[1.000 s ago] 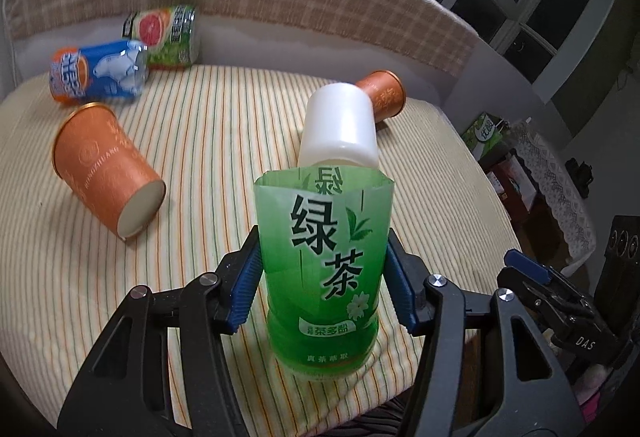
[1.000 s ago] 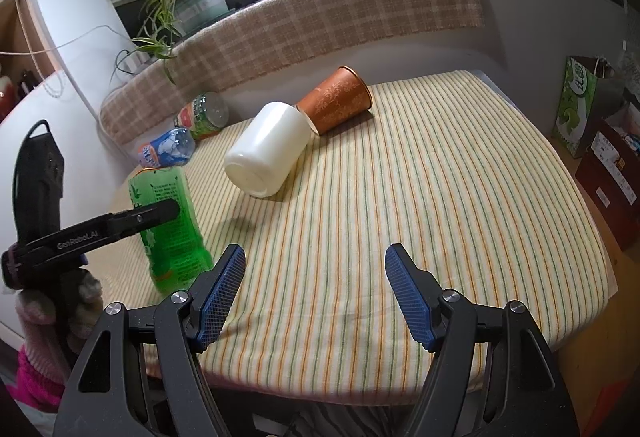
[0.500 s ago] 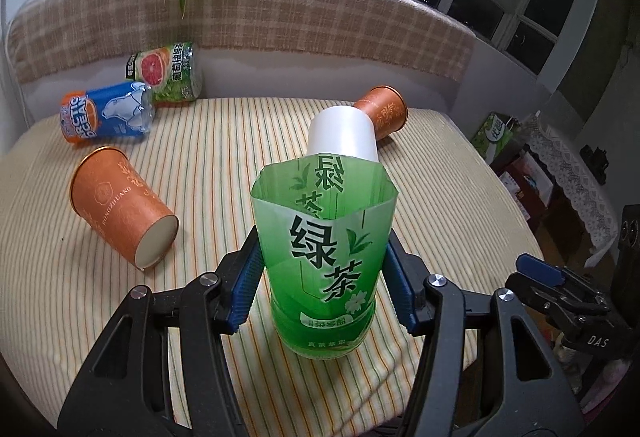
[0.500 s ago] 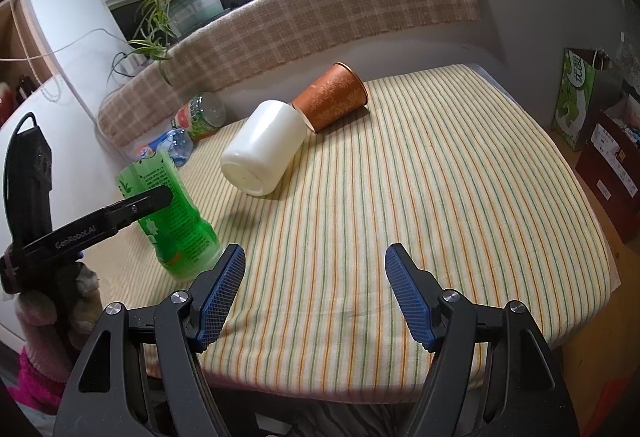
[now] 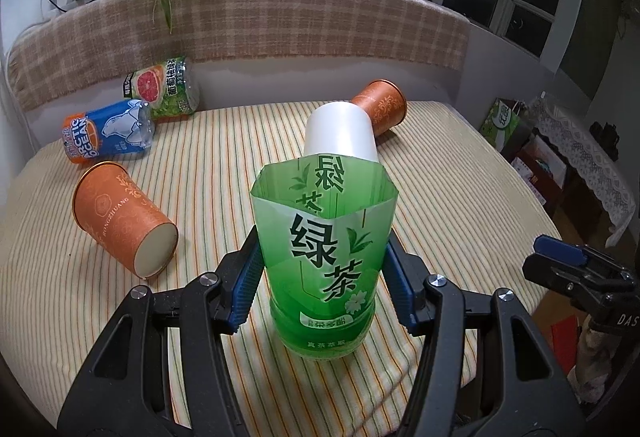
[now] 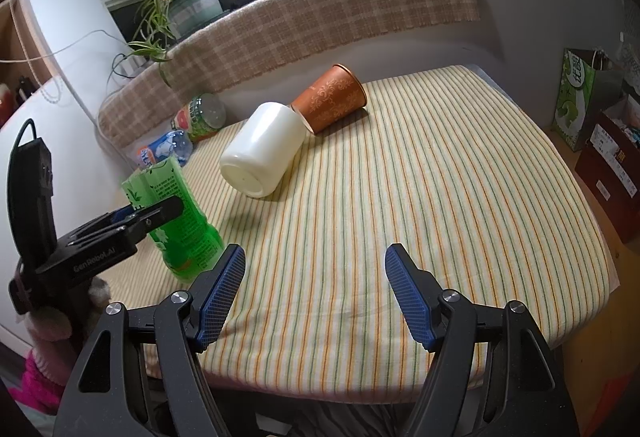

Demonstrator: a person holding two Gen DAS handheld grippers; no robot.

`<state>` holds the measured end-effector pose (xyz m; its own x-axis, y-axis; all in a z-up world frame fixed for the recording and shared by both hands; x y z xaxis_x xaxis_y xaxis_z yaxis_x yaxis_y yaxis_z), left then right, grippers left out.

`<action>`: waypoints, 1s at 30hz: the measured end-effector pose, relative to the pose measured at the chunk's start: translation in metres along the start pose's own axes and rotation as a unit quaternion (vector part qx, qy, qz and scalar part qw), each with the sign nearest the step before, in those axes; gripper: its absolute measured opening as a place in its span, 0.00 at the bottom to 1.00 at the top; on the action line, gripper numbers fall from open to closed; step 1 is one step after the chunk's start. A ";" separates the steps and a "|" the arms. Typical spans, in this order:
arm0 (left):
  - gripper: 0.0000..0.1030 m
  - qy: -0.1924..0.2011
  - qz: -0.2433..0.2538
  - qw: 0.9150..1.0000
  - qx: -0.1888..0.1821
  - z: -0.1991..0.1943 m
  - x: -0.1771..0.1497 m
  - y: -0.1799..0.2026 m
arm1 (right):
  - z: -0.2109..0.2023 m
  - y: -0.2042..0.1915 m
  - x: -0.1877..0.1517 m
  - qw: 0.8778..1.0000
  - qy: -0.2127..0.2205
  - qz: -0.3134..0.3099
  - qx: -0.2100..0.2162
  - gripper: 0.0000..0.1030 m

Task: Flip cup upright
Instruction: 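Lift and rotate the bottle upright with the left tool, then lower the bottle standing onto the table with the left tool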

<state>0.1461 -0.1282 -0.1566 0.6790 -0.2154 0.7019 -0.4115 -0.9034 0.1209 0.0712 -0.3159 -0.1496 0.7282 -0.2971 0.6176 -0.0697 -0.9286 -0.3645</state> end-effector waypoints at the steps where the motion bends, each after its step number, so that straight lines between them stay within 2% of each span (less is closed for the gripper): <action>1: 0.56 -0.001 0.000 1.000 -0.001 0.000 -0.001 0.000 | 0.000 0.000 0.000 1.000 0.000 -0.001 0.000 0.70; 9: 0.57 -0.007 -0.002 1.000 -0.007 -0.005 -0.008 0.003 | 0.000 -0.003 0.001 1.000 0.000 -0.003 0.002 0.70; 15: 0.59 -0.019 -0.018 0.999 -0.026 -0.005 -0.014 0.002 | 0.000 -0.006 0.000 1.000 0.000 -0.003 0.003 0.70; 25: 0.78 -0.025 -0.028 0.999 -0.036 -0.008 -0.022 0.001 | -0.001 -0.011 -0.002 1.000 0.001 -0.010 0.005 0.70; 30: 0.82 -0.025 -0.031 0.999 -0.034 -0.014 -0.028 -0.003 | -0.003 -0.017 -0.002 1.000 0.008 -0.022 0.006 0.70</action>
Point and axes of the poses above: each gripper's, at about its wrist camera, not at the fingertips, and z roughly the way its jaws point, y to its right, x to its top, the point moved 6 cm from there along z, roughly the way its jaws point, and after that the axes turned 3 degrees about z, right-handed, at the moved point
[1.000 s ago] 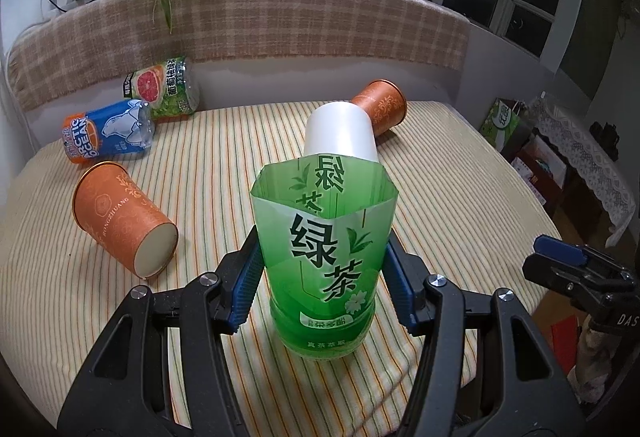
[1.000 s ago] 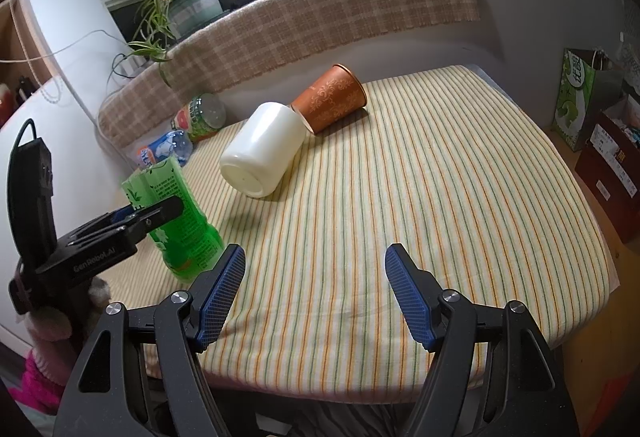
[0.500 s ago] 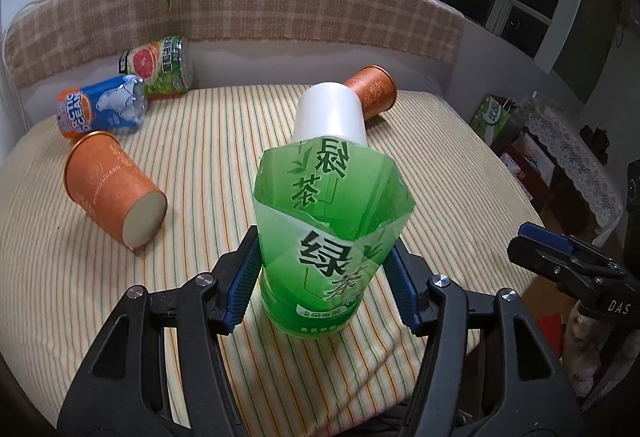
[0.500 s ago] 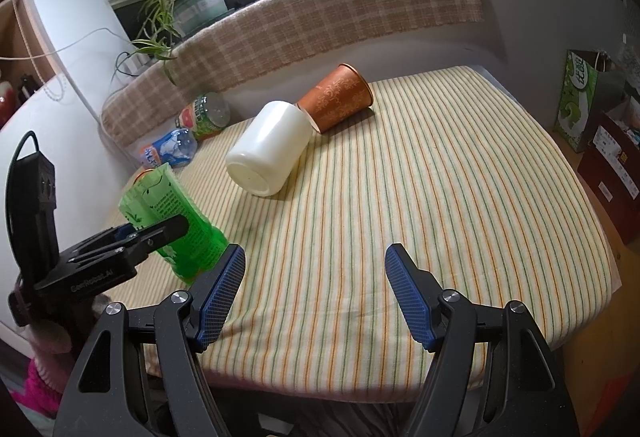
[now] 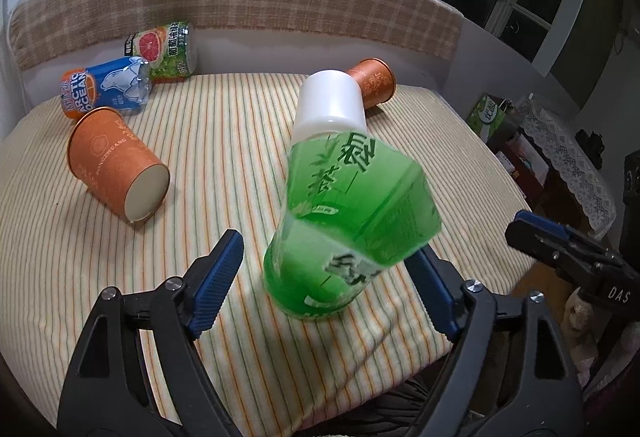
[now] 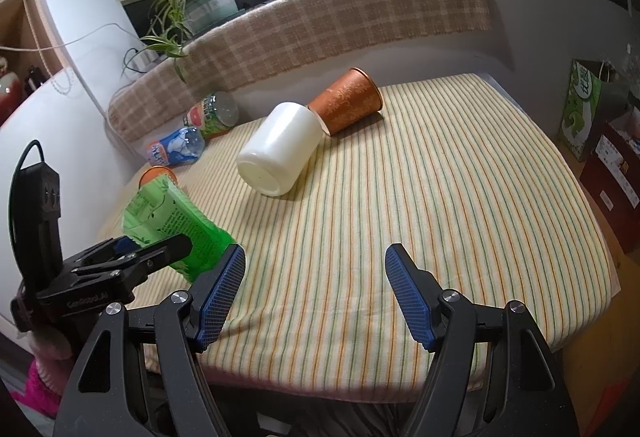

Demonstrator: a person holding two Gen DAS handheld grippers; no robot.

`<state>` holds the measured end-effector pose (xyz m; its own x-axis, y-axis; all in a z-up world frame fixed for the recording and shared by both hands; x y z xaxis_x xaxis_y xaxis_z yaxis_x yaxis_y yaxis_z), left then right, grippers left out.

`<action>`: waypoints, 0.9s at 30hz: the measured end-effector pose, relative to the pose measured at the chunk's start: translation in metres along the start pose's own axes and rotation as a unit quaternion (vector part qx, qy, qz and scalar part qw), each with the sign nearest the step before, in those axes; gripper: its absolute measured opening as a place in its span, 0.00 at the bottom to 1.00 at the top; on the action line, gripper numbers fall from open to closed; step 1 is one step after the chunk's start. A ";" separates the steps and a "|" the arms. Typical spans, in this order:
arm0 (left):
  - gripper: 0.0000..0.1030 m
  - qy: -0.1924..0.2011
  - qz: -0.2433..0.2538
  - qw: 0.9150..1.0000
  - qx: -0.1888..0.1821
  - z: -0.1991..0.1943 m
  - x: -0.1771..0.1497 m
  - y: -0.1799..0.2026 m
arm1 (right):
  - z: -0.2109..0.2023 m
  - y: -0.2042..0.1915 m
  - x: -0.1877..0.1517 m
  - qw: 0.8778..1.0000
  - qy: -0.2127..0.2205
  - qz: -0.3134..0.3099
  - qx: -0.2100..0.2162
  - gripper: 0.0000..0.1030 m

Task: Flip cup upright
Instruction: 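Lower the bottle standing onto the table with the left tool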

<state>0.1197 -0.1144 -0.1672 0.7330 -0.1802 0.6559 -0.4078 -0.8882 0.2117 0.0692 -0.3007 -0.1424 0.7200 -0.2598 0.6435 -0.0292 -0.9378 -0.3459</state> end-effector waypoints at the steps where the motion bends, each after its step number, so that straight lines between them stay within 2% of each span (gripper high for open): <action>1: 0.83 0.000 0.001 1.000 0.002 -0.001 -0.001 -0.001 | -0.001 -0.001 0.001 1.000 0.002 -0.003 0.000 0.70; 10: 0.83 -0.006 0.001 1.000 0.014 -0.019 -0.026 -0.009 | -0.004 -0.015 0.005 0.999 0.022 -0.027 0.001 0.70; 14: 0.83 0.014 0.002 0.999 0.032 -0.038 -0.031 -0.013 | -0.007 -0.024 0.006 0.998 0.037 -0.044 -0.003 0.70; 16: 0.83 0.032 0.000 0.999 0.044 -0.051 -0.030 -0.017 | -0.009 -0.027 0.006 0.998 0.045 -0.050 -0.005 0.71; 20: 0.86 0.084 -0.008 0.993 0.079 -0.080 -0.020 -0.023 | -0.017 -0.036 0.010 0.995 0.073 -0.063 -0.007 0.79; 22: 0.95 0.121 -0.011 0.987 0.102 -0.096 -0.013 -0.025 | -0.022 -0.041 0.012 0.993 0.089 -0.070 -0.011 0.79; 24: 0.99 0.150 -0.010 0.981 0.121 -0.109 -0.007 -0.027 | -0.026 -0.045 0.014 0.992 0.102 -0.076 -0.013 0.80; 27: 0.99 0.179 -0.005 0.973 0.144 -0.123 0.000 -0.026 | -0.032 -0.050 0.014 0.988 0.127 -0.085 -0.014 0.81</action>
Point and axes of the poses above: each gripper's, at about its wrist camera, not at the fingertips, and z roughly the way its jaws point, y to its right, x to its top, the point moved 6 cm from there along z, roughly the way its jaws point, and after that the axes turned 3 degrees about z, right-handed, at the moved point
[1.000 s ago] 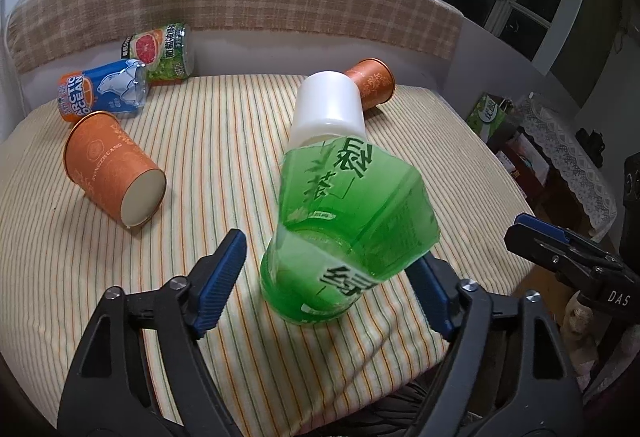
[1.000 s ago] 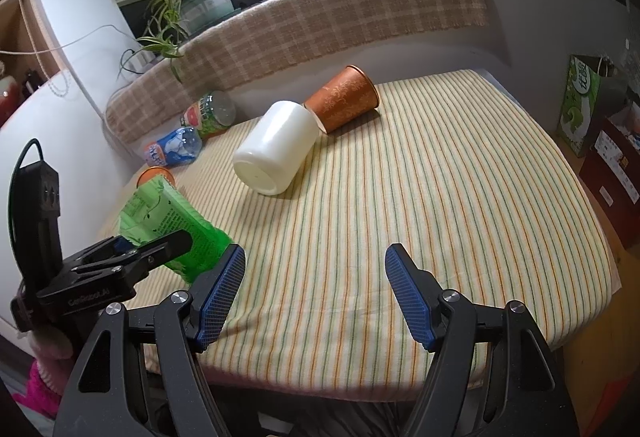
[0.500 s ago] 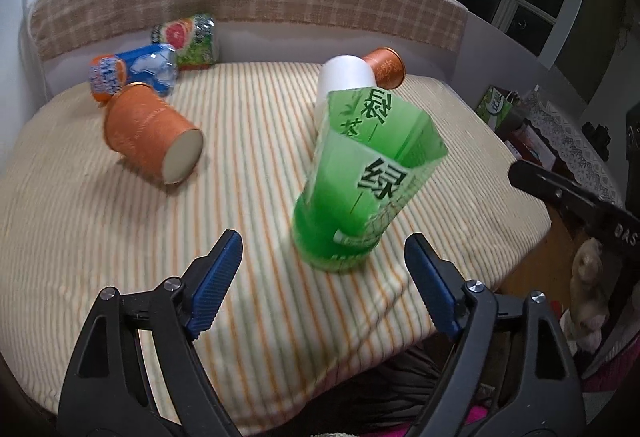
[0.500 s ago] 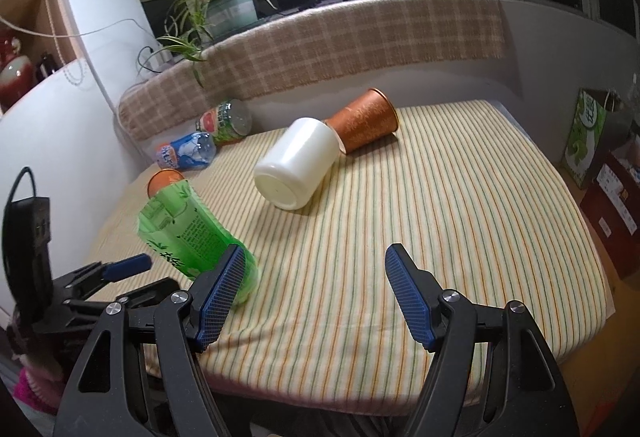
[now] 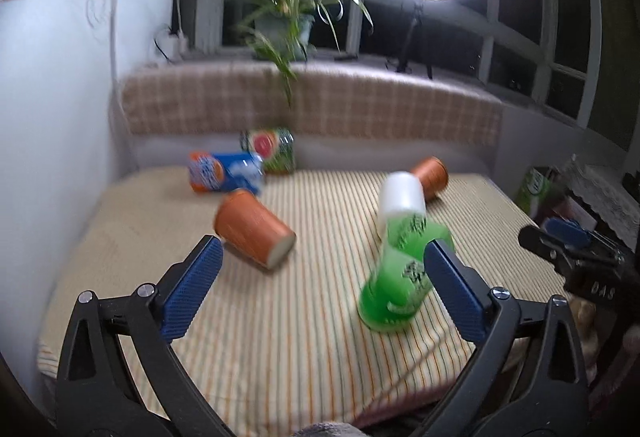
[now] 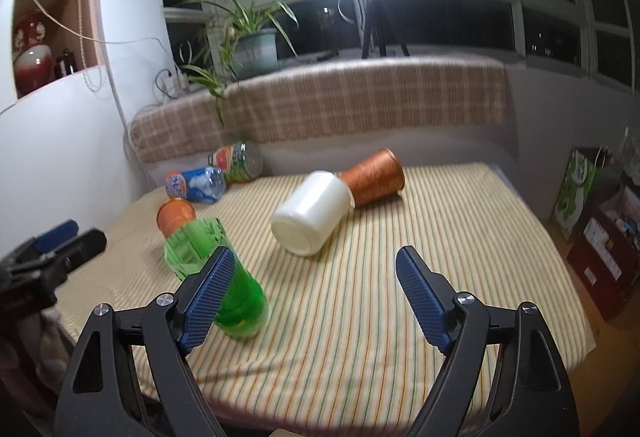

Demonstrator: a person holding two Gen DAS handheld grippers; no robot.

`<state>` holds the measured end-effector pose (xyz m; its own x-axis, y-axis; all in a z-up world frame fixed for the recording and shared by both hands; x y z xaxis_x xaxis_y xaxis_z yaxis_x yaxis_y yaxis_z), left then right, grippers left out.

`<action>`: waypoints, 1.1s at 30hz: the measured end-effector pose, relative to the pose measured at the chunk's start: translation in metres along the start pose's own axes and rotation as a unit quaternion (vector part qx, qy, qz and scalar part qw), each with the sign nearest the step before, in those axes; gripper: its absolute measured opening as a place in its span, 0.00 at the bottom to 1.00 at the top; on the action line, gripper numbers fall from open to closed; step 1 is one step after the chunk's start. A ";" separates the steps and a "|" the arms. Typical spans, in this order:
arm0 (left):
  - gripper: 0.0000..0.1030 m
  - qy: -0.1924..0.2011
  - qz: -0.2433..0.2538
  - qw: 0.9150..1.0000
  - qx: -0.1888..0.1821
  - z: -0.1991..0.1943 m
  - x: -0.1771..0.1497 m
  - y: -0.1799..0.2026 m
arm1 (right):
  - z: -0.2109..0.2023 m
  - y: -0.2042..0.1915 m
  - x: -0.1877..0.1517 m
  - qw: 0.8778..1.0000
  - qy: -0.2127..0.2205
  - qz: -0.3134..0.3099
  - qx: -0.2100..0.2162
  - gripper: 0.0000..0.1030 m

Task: Flip cup upright
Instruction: 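Open the left tool and pull it back from the bottle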

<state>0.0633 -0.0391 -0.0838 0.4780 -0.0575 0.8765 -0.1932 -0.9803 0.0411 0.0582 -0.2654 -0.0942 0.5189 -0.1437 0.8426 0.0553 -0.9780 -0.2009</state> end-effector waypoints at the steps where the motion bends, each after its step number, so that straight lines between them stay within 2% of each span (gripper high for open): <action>1: 0.99 0.004 0.002 1.000 0.003 -0.001 0.002 0.000 | -0.003 -0.001 0.001 1.000 0.014 -0.003 -0.002 0.81; 5: 0.99 0.024 0.007 0.999 0.020 -0.010 0.008 0.000 | -0.012 -0.001 0.006 0.998 0.051 -0.011 -0.019 0.85; 9: 0.99 0.026 0.009 0.999 0.022 -0.013 0.010 0.001 | -0.016 -0.002 0.009 0.997 0.072 -0.016 -0.029 0.85; 33: 1.00 0.030 0.005 0.999 0.042 -0.016 0.013 -0.005 | -0.006 -0.008 0.005 0.998 0.055 -0.023 -0.022 0.85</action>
Point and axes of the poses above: each gripper's, at about its wrist camera, not at the fingertips, and z roughly the way its jaws point, y to its right, x to its top, the point moved 6 cm from there along z, roughly the way its jaws point, and after that the axes turned 3 degrees about z, right-handed, at the moved point
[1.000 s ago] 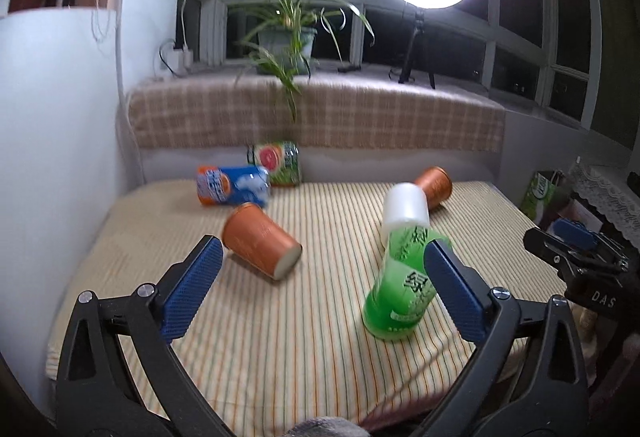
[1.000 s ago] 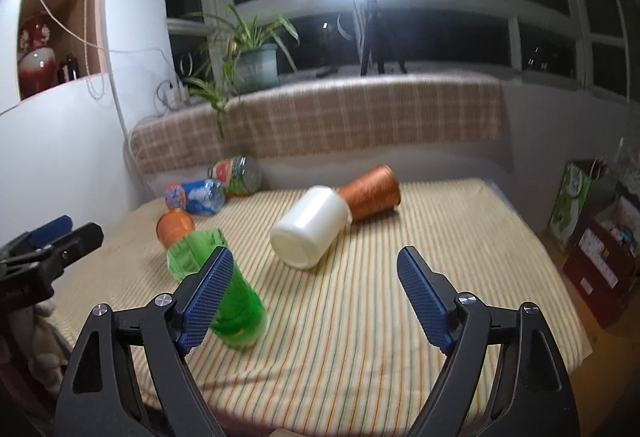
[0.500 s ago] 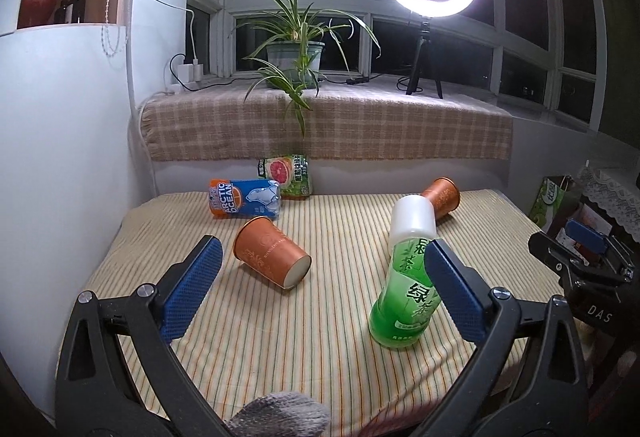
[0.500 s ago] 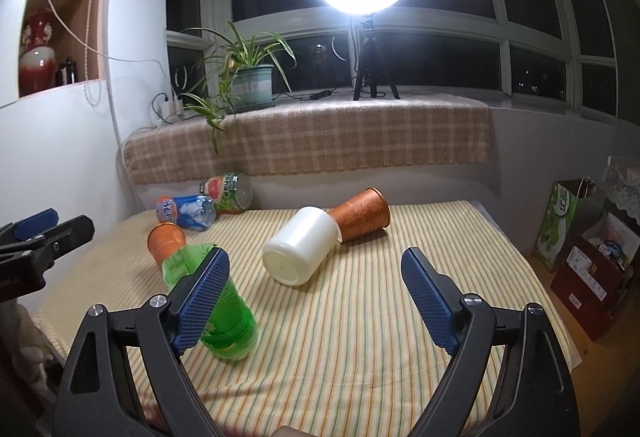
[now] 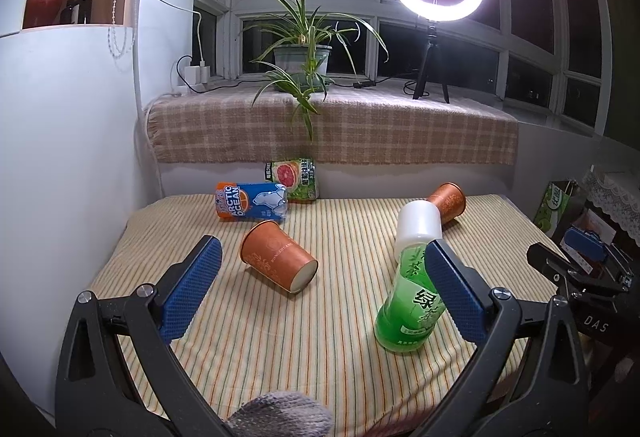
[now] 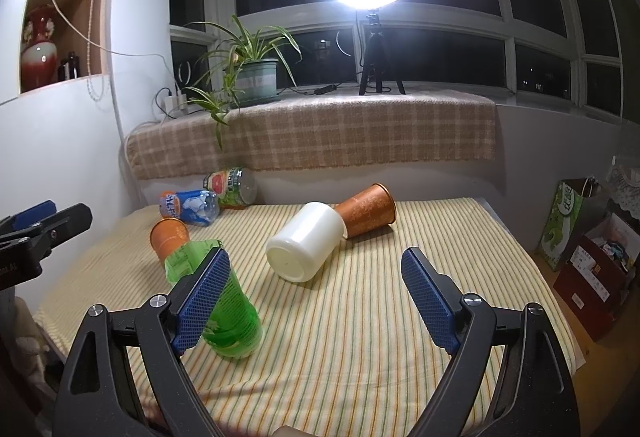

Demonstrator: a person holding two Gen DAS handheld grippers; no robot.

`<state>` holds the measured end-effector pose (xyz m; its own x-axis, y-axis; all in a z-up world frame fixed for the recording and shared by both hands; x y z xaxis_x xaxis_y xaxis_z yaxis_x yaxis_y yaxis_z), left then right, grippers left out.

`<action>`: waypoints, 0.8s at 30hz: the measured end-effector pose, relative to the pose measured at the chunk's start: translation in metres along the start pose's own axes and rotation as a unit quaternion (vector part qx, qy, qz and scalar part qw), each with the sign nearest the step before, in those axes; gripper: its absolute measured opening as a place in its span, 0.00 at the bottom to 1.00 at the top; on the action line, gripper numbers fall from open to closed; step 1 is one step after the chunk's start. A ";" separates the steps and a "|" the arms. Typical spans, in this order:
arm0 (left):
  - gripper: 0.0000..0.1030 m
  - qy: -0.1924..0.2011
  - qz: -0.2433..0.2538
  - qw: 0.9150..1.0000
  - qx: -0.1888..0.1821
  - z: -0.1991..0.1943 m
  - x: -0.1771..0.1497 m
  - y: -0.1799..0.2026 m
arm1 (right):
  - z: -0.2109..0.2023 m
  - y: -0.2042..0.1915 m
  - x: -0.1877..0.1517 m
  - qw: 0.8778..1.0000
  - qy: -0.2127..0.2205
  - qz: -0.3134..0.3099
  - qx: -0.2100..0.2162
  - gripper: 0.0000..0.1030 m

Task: Flip cup upright
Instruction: 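Open the left tool and pull it back from the bottle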

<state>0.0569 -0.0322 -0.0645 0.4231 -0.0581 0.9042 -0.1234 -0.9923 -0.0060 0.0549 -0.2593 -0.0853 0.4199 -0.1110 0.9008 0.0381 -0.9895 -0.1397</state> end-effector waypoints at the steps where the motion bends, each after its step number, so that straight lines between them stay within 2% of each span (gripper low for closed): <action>1: 1.00 0.000 0.000 1.000 0.000 0.000 0.000 0.000 | 0.000 0.000 0.000 1.000 -0.001 0.000 0.000 0.85; 24: 1.00 -0.002 0.000 1.000 0.002 0.003 0.000 -0.005 | 0.009 -0.003 -0.006 1.000 -0.019 0.001 0.009 0.85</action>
<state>0.0601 -0.0278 -0.0662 0.4263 -0.0582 0.9027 -0.1204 -0.9927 -0.0071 0.0602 -0.2553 -0.0939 0.4539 -0.1083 0.8845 0.0534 -0.9875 -0.1483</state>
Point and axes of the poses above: each gripper's, at about its wrist camera, not at the fingertips, and z roughly the way its jaws point, y to its right, x to its top, the point moved 6 cm from there along z, roughly the way its jaws point, and after that the axes turned 3 degrees about z, right-handed, at the moved point
